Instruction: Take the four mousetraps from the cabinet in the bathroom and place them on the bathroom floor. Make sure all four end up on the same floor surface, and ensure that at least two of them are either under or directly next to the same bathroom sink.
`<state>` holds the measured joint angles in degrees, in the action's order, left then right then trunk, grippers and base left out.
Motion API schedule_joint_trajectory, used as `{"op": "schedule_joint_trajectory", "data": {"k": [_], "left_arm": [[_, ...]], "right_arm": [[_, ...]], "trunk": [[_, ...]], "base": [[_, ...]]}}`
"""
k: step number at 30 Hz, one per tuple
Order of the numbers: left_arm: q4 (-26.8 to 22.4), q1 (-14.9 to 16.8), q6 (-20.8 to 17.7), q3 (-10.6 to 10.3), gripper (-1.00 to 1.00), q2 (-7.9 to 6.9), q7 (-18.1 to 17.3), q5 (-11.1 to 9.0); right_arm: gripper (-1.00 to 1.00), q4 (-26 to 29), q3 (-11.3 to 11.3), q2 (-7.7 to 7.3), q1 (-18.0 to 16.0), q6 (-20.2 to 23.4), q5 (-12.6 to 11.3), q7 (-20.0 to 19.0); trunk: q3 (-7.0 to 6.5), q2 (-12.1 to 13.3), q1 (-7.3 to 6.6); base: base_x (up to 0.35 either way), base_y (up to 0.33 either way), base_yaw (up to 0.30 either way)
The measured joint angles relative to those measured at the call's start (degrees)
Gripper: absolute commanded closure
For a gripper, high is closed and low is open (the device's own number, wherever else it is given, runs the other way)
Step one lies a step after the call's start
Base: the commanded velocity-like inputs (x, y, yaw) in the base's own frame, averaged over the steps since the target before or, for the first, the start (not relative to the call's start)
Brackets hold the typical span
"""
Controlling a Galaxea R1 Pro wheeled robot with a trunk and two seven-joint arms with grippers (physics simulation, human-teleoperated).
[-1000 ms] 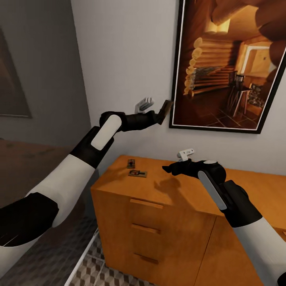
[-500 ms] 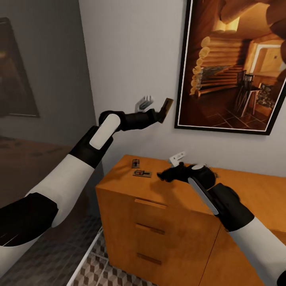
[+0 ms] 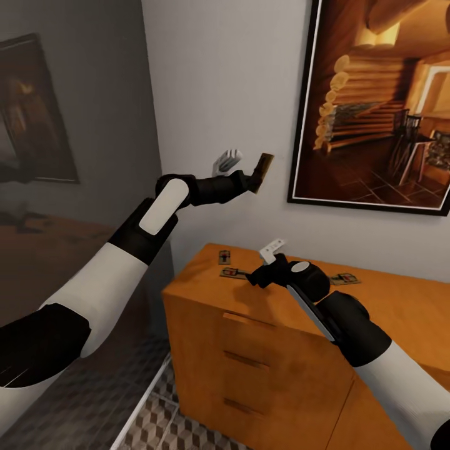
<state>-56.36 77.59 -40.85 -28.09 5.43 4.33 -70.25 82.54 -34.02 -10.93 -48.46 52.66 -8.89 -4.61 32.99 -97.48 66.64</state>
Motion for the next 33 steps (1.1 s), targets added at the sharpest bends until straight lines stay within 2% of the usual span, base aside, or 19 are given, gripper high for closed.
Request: {"op": "schedule_joint_trajectory", "data": {"k": [9, 21, 25, 27, 30, 33], "left_arm": [[0.03, 0.01, 0.0, -0.01, 1.0, 0.01, -0.03, -0.01], [0.43, -0.02, 0.01, -0.01, 1.0, -0.01, 0.02, -0.01], [0.55, -0.03, 0.01, -0.04, 1.0, -0.06, 0.04, 0.02], [0.67, -0.13, 0.01, -0.07, 1.0, -0.06, 0.04, 0.06], [0.72, -0.36, 0.01, -0.09, 1.0, -0.07, 0.04, 0.07], [0.73, -0.5, 0.01, -0.09, 1.0, -0.08, 0.04, 0.08]], "right_arm": [[-1.0, 0.01, 0.06, 0.06, 0.0, -0.07, 0.05, -0.01], [-1.0, 0.29, 0.04, -0.13, 0.01, -0.19, 0.06, -0.95], [-1.0, 0.35, -0.06, -0.3, -0.11, -0.35, 0.36, -5.14], [-1.0, 0.24, -0.08, -0.34, -1.05, -0.45, 0.53, -9.91], [-1.0, -0.02, -0.14, -0.35, -2.38, -0.5, 0.84, -14.31], [-1.0, -0.16, -0.12, -0.34, -3.29, -0.4, 2.59, -16.92]], "trunk": [[0.0, 0.0, 0.0], [0.0, 0.0, 0.0], [0.0, 0.0, 0.0], [0.0, 0.0, 0.0], [0.0, 0.0, 0.0], [0.0, 0.0, 0.0]], "base": [[0.0, 0.0, 0.25], [0.0, 0.0, 0.026], [0.0, 0.0, 0.001], [0.0, 0.0, 0.0], [0.0, 0.0, 0.0], [0.0, 0.0, 0.0]]}}
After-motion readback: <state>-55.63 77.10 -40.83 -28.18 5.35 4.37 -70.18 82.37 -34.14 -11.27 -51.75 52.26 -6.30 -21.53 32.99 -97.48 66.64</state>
